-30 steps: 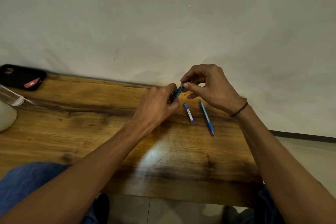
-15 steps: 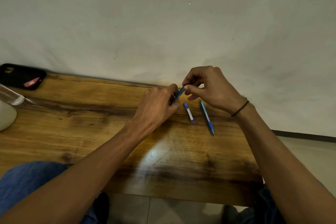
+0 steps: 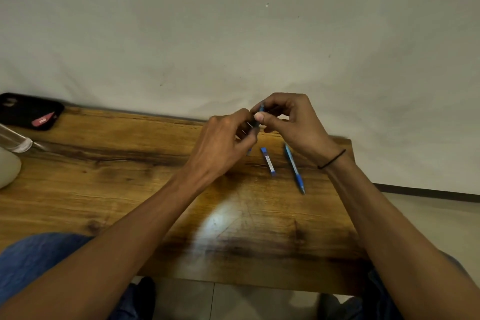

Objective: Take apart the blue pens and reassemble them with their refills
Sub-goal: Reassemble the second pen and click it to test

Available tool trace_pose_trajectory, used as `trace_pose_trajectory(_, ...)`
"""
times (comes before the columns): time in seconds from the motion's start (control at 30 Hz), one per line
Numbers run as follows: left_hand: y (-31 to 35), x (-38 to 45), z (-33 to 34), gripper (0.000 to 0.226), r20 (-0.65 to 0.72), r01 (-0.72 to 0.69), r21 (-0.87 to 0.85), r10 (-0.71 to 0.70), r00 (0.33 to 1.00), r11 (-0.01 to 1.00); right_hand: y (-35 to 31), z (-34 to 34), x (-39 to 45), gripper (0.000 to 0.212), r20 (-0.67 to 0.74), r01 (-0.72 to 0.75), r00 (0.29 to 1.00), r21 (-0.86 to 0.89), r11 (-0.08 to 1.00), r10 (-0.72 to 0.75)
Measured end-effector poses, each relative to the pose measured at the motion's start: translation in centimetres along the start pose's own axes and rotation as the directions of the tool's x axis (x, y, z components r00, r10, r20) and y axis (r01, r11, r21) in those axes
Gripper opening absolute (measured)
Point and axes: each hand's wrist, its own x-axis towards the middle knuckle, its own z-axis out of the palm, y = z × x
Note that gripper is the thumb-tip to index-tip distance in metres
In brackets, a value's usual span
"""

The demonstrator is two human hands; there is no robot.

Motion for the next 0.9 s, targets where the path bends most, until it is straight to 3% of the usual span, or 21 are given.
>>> trace_pose_trajectory(0.1,0.0,0.0,-0.5,0.014,-0.010,0.064,-0.147,-0.066,0.998,0.987,-0.4,0.7,0.0,0.014,-0.076,0.022,0.997,0.042,0.999,-0.019)
trace_pose_trajectory(0.23,0.0,0.2,-1.3,0.019,-0.026,0.151,-0.309,-0.167,0.986,0.939,-1.7,1.0,-0.1,0.021,-0.159,0.047,0.987,0.241,0.969,-0.008)
trace_pose_trajectory(0.33,-0.1,0.3,-1.8,0.023,-0.032,0.238,-0.398,-0.273,0.962,0.886,-3.1,1.7,-0.3,0.026,-0.176,0.003,0.981,0.441,0.897,0.083)
trace_pose_trajectory(0.43,0.1,0.3,-2.0,0.032,-0.037,0.267,-0.390,-0.304,0.952,0.881,-4.1,2.4,-0.7,0.036,-0.125,-0.052,0.978,0.630,0.775,0.168)
trace_pose_trajectory(0.57,0.2,0.2,-1.7,0.019,-0.034,0.271,-0.370,-0.304,0.952,0.889,-4.8,2.4,-0.9,0.054,-0.105,-0.095,0.965,0.715,0.693,0.241)
trace_pose_trajectory(0.9,0.1,0.2,-1.7,0.017,-0.050,0.253,-0.359,-0.290,0.956,0.898,-5.4,2.1,-1.0,0.055,-0.105,-0.086,0.946,0.831,0.550,0.308)
